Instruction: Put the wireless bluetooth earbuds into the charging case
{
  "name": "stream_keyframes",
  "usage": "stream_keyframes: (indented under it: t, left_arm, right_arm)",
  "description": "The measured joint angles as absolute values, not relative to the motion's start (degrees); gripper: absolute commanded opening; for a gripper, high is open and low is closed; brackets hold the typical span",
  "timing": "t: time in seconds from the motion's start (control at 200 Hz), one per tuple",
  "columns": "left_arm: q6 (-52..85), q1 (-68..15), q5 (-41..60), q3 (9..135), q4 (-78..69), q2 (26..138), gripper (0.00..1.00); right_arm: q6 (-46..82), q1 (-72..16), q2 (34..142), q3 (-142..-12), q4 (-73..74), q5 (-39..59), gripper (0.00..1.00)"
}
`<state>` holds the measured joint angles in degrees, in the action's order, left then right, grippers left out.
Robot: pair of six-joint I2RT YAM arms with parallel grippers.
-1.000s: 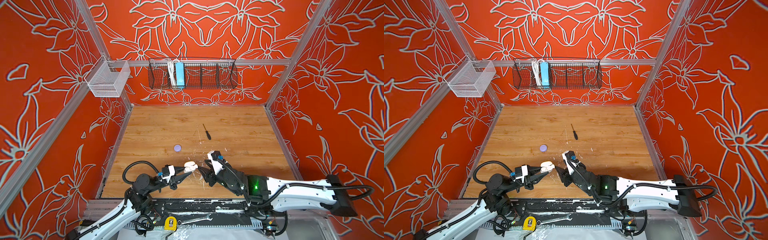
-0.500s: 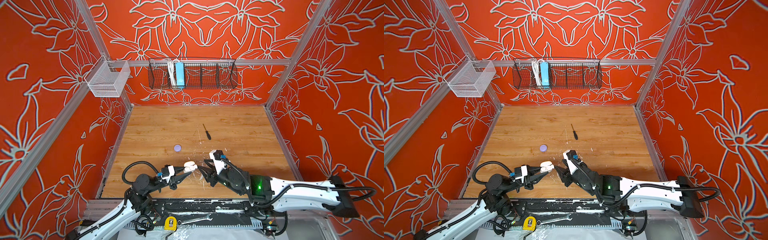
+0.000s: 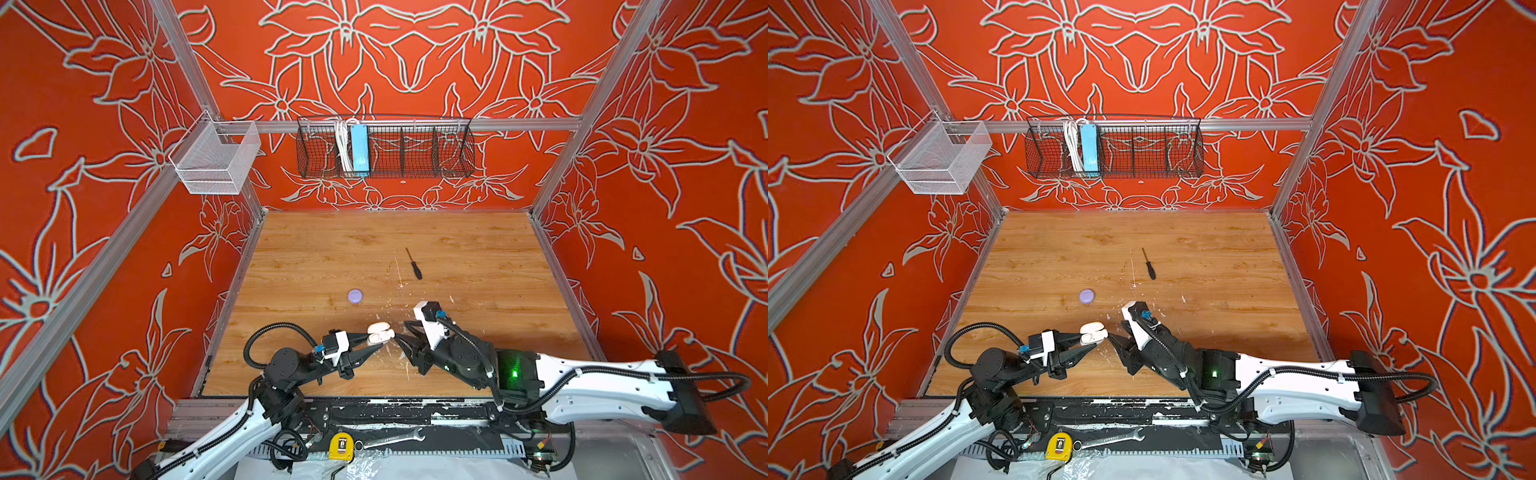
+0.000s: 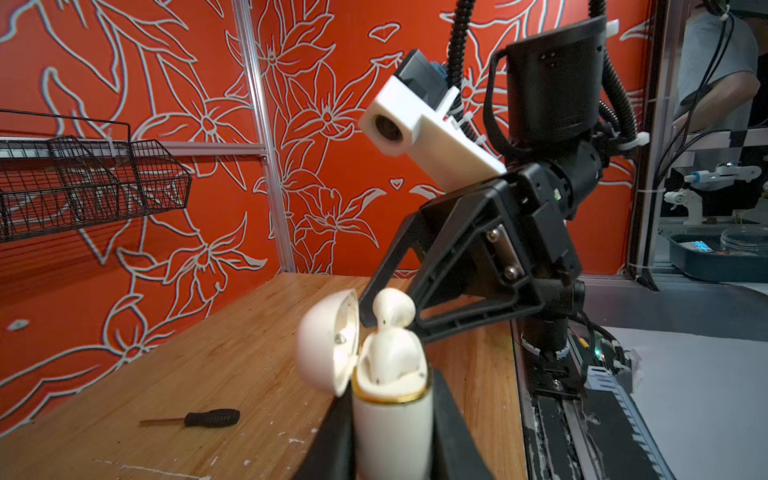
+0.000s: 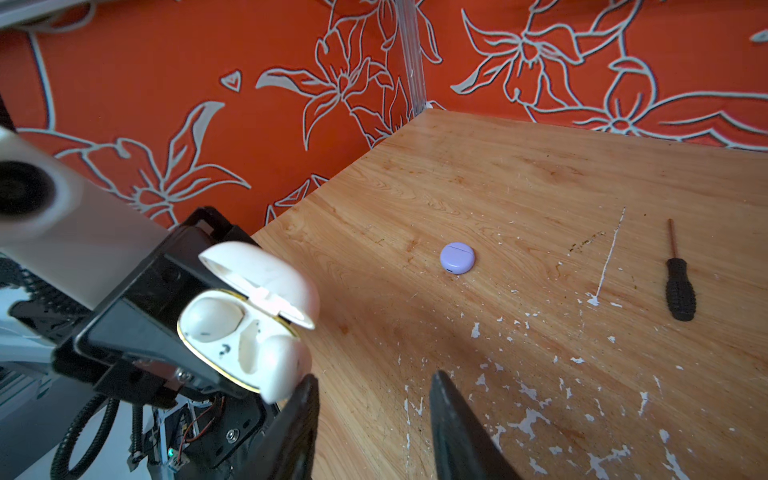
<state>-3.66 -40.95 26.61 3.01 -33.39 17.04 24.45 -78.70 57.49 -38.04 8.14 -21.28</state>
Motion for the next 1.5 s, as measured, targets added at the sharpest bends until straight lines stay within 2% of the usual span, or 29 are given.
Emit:
stream_keyframes:
  t: [0.395,0.581,0.761,0.836,1.006,1.181,1.496]
  left_arm:
    - [-3.7,-40.9,24.6,3.4,-32.6,16.9,0.00]
    - [-3.7,-40.9,23.8,3.4,-31.8,16.9,0.00]
    - [-4.1,-40.9,23.6,3.4,-31.6,17.9,0.00]
    - [-4.3,-40.9,23.6,3.4,-31.3,18.4,0.00]
    - [-4.5,-40.9,23.6,3.4,-30.8,18.5,0.00]
    - [-4.5,-40.9,23.8,3.4,-30.9,18.3,0.00]
    - [-4.5,-40.9,24.6,3.4,-30.9,18.3,0.00]
  right_arm:
    - [24.4,-78.8,58.0,-39.3,8.6,-19.1,0.40]
    - [22.2,-78.8,54.4,-39.3,8.6,-17.3,0.46]
    - [21.5,-78.8,49.3,-39.2,6.1,-17.6,0.48]
    - [21.9,-78.8,48.2,-38.8,6.2,-18.1,0.46]
    - [24.1,-78.8,48.3,-37.8,5.4,-20.6,0.34]
    - [25.7,-78.8,50.1,-37.9,5.0,-24.1,0.31]
    - [26.0,-78.8,56.6,-39.9,4.8,-24.1,0.24]
